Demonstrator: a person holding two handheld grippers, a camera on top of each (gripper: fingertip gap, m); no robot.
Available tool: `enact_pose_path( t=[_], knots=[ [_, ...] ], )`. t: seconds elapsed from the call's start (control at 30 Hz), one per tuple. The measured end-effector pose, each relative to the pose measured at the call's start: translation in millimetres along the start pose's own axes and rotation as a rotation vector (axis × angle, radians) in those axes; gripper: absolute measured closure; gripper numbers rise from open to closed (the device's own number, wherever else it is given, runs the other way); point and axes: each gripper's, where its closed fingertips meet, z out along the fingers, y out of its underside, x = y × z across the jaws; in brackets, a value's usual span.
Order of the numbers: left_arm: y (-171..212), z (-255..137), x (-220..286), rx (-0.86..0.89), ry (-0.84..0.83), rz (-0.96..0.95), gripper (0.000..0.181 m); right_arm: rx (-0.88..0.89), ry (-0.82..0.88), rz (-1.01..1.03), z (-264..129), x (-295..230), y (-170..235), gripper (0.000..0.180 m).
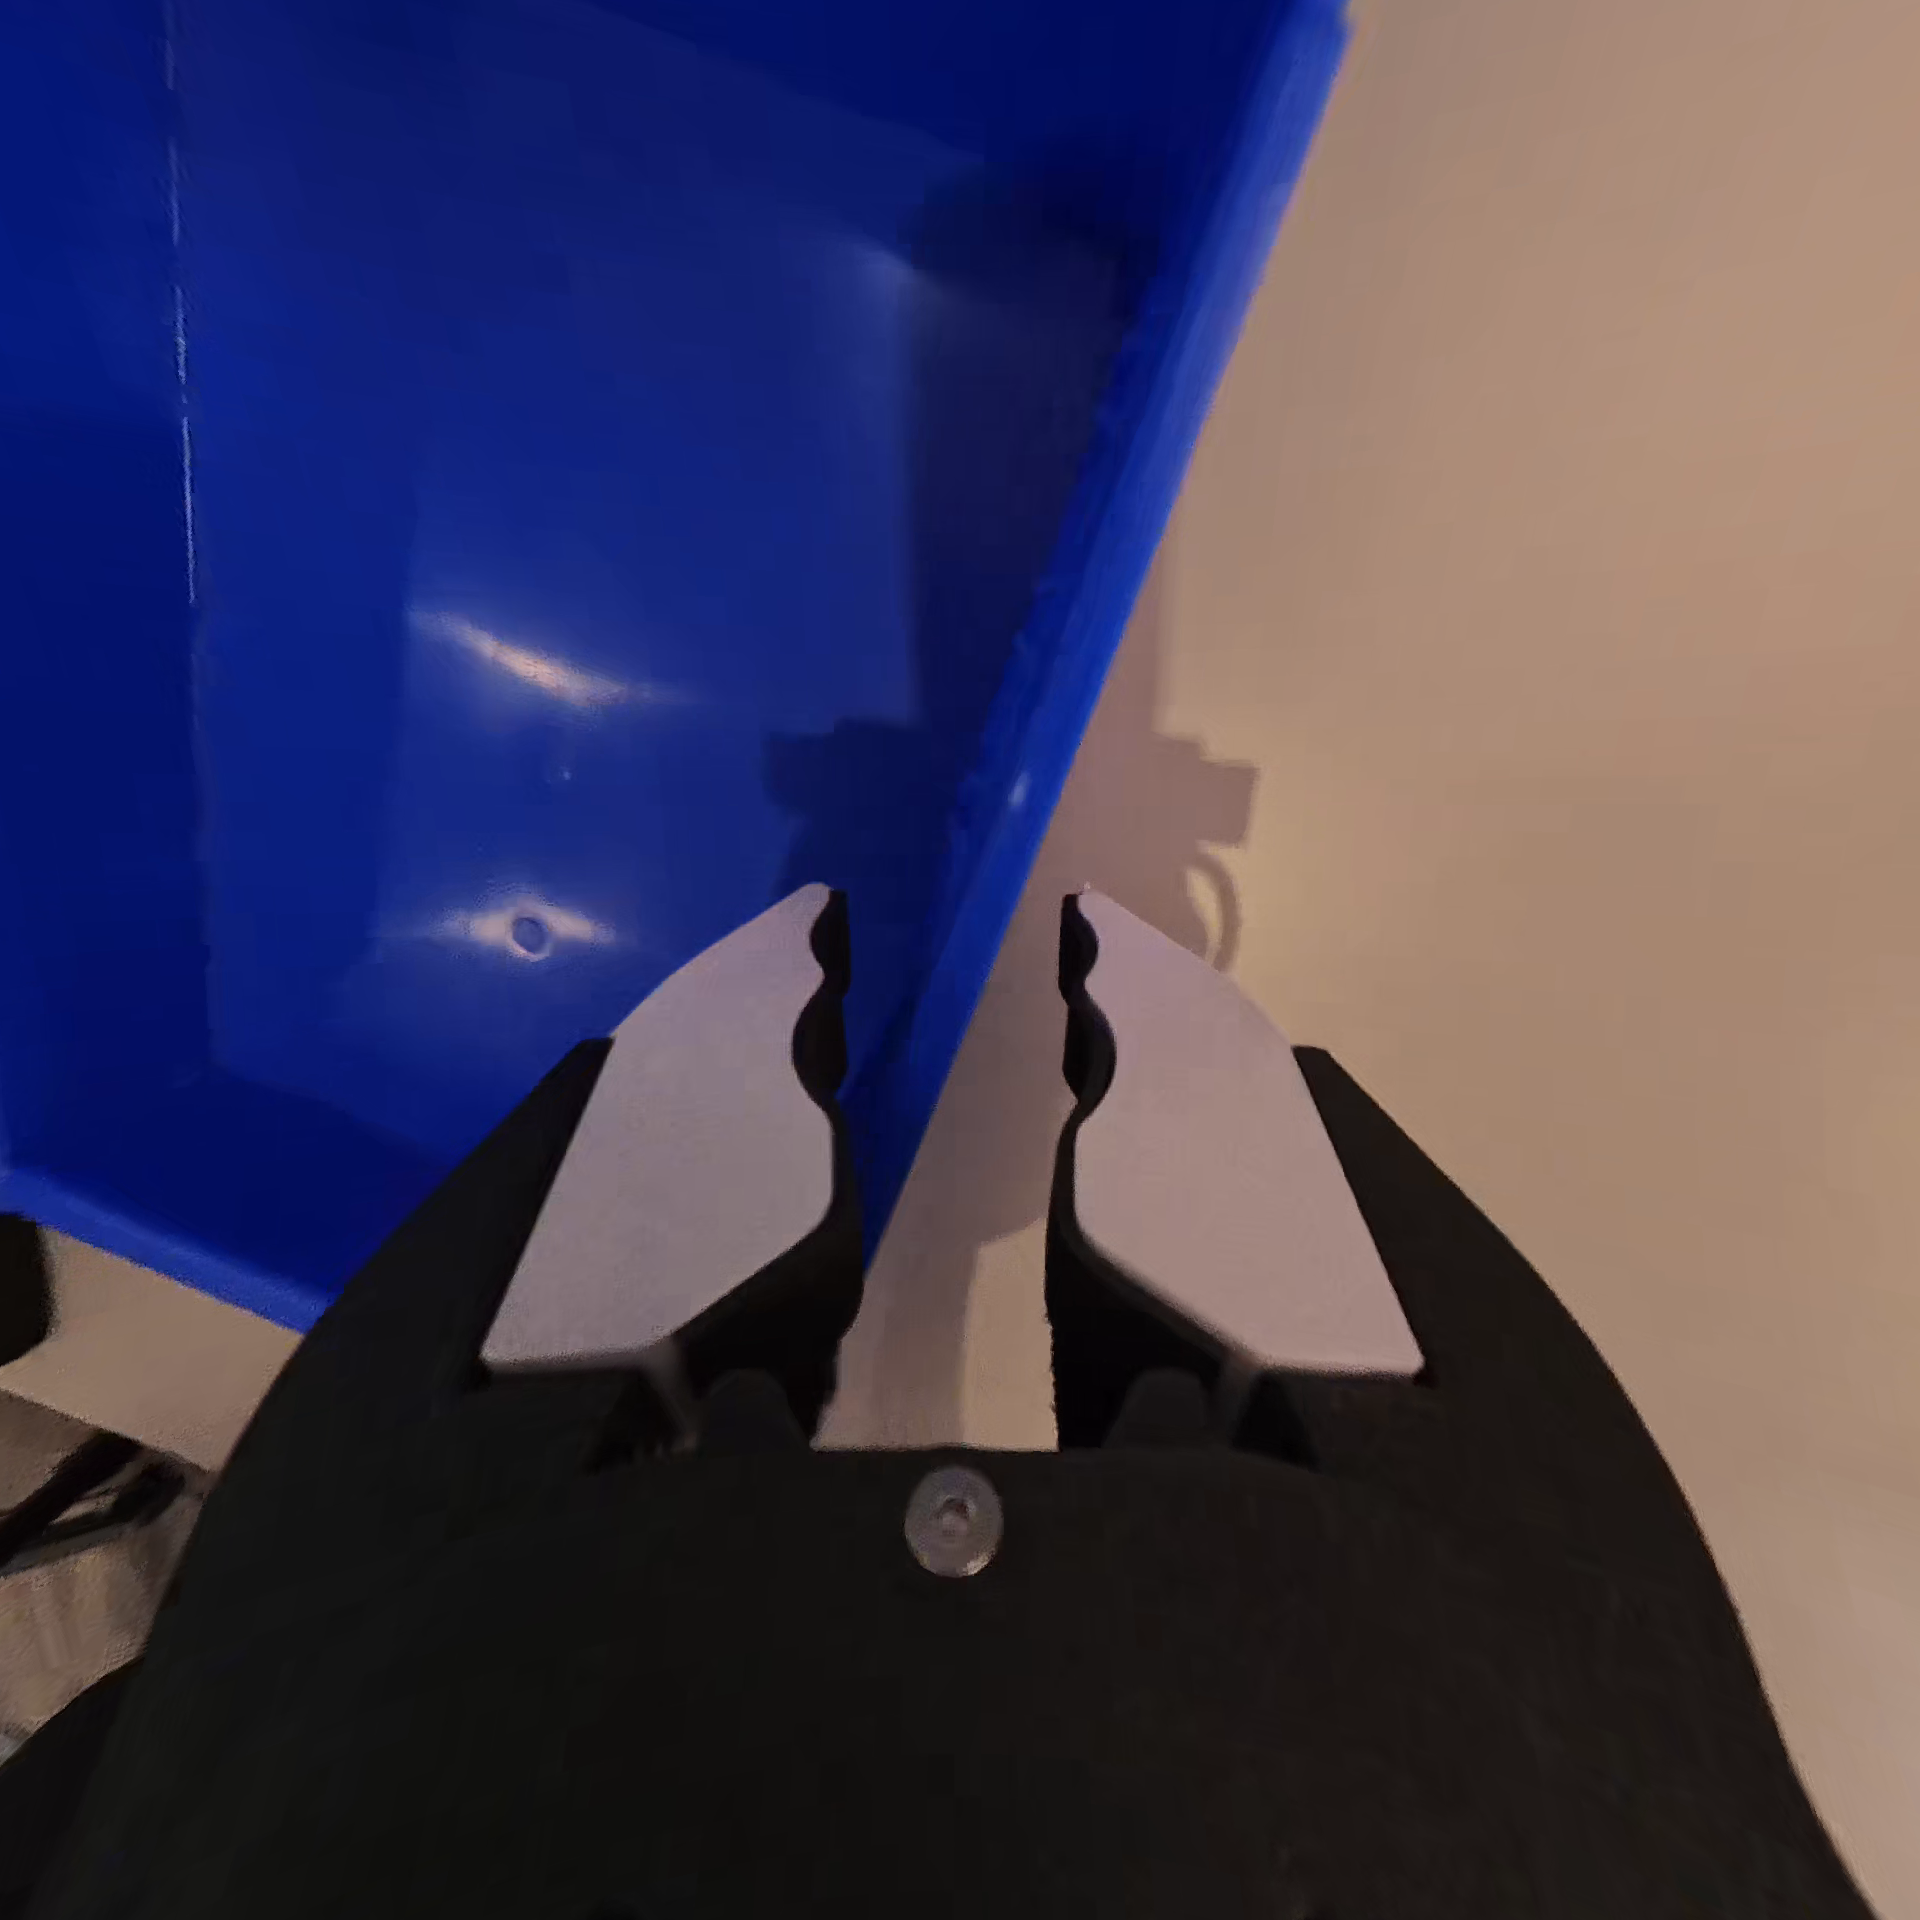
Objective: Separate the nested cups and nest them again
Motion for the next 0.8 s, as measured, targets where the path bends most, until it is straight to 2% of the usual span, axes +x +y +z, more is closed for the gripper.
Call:
enact_pose_path(
  t=[0.07,0.13,0.23,0.33,0.53,0.63,0.8],
  knots=[
    [-0.6,-17.0,-3.9,0.034,-0.046,0.012,0.127,-0.019,-0.008,0.024,0.4,-3.0,-1.0,0.16],
    [-0.8,-25.7,-3.4,0.056,-0.06,0.011,0.128,-0.061,0.019,0.026,1.3,-2.0,-0.3,0.169],
    [3.1,-17.2,3.3,0.025,-0.039,0.02,0.133,-0.119,0.049,0.055,3.2,-2.2,1.6,0.17],
    [11.1,6.7,8.0,-0.034,-0.008,0.009,0.13,-0.126,0.085,0.072,3.9,0.0,1.3,0.168],
    [22.9,39.3,11.4,-0.09,0.01,-0.011,0.136,-0.11,0.015,0.109,4.8,-1.7,1.2,0.172],
    [27.6,43.1,2.7,-0.095,-0.041,0.003,0.143,-0.097,0.013,0.12,4.5,2.0,0.5,0.173],
    [30.2,42.0,-0.2,-0.081,0.013,-0.099,0.135,-0.103,-0.008,0.141,3.1,9.5,0.6,0.175]
  ],
)
